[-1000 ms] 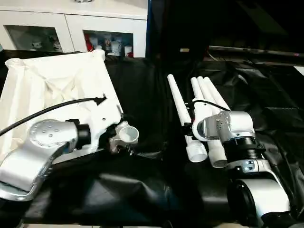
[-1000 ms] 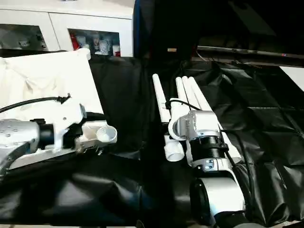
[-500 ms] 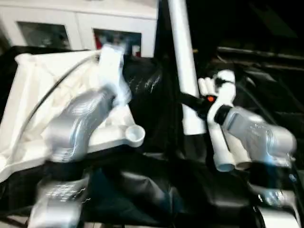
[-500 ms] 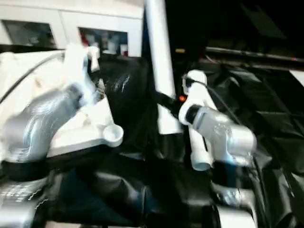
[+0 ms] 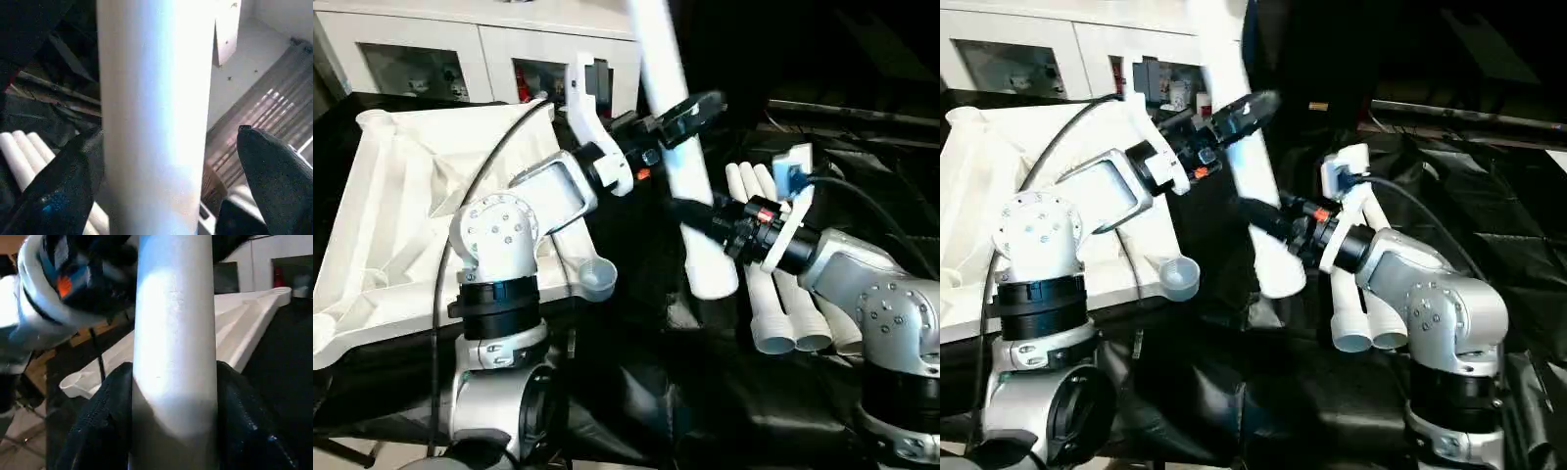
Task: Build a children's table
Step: Pick table leg
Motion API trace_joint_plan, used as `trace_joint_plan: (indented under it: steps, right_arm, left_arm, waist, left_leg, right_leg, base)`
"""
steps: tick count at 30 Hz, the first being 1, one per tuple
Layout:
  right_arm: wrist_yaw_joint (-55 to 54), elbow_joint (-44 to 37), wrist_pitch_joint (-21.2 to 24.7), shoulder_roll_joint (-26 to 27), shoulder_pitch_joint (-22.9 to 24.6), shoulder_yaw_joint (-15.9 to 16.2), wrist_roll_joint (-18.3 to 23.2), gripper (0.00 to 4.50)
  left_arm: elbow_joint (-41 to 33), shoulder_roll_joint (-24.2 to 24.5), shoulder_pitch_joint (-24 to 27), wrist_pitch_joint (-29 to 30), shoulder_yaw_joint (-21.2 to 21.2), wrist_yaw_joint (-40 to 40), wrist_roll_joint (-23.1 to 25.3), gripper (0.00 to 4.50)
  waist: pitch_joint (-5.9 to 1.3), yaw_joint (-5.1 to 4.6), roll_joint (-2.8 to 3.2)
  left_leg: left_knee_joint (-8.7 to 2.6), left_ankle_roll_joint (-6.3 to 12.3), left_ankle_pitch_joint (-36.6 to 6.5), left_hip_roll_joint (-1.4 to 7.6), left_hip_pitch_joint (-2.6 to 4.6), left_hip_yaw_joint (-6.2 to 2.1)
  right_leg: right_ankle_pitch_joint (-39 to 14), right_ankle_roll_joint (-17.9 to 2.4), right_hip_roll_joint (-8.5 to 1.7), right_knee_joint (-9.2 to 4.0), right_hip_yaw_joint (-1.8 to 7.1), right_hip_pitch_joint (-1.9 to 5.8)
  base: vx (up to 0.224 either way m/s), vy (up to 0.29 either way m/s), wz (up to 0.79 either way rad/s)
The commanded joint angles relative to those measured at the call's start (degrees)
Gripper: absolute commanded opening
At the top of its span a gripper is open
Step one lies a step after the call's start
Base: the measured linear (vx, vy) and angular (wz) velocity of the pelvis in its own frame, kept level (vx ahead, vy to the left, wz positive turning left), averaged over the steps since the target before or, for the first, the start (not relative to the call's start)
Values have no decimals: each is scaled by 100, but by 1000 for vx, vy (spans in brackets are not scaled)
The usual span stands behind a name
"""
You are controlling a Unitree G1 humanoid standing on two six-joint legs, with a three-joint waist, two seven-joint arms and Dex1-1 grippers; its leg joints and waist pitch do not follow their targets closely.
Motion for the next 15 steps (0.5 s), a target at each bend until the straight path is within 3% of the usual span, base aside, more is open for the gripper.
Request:
trace_joint_plan:
  steps: [1, 3, 5, 8, 15]
  right_arm:
    - [-28, -69, -115, -78, -15, 27, 24, 185]
    - [-83, -44, -209, -119, -47, 107, -124, 185]
    - [-205, -21, -324, -160, -68, 227, -330, 185]
    - [-510, 24, -505, -153, -124, 457, -636, 185]
    - [-719, -22, -602, -49, -142, 702, -736, 185]
  left_arm:
    - [-58, 0, -97, 103, 8, 128, -93, 450]
    - [-88, 23, -83, 138, -16, 201, -72, 414]
    - [-140, 35, -48, 151, -97, 306, 59, 414]
    - [-195, -23, -22, 113, -128, 614, 123, 372]
    - [-258, -146, 59, 31, -253, 944, 272, 322]
  waist:
    - [-444, 16, -16]
    - [-455, 18, -10]
    - [-468, 11, -39]
    - [-465, -1, -30]
    - [-459, -8, -31]
  left_leg:
    - [-340, -34, -855, 140, 50, -36]
    - [-338, -37, -792, 150, 51, -35]
    - [-339, -34, -664, 159, 45, -35]
    - [-337, -59, -678, 164, 39, -39]
    - [-329, -26, -697, 153, 34, -31]
  right_leg:
    - [-1280, -608, -414, -560, 259, 334]
    - [-1183, -608, -420, -549, 259, 328]
    - [-973, -643, -422, -538, 254, 336]
    - [-929, -656, -431, -525, 255, 331]
    - [-983, -567, -421, -536, 263, 324]
  base:
    - [0, 0, 0]
    - [0, 0, 0]
    - [0, 0, 0]
    - [0, 0, 0]
    - [0, 0, 0]
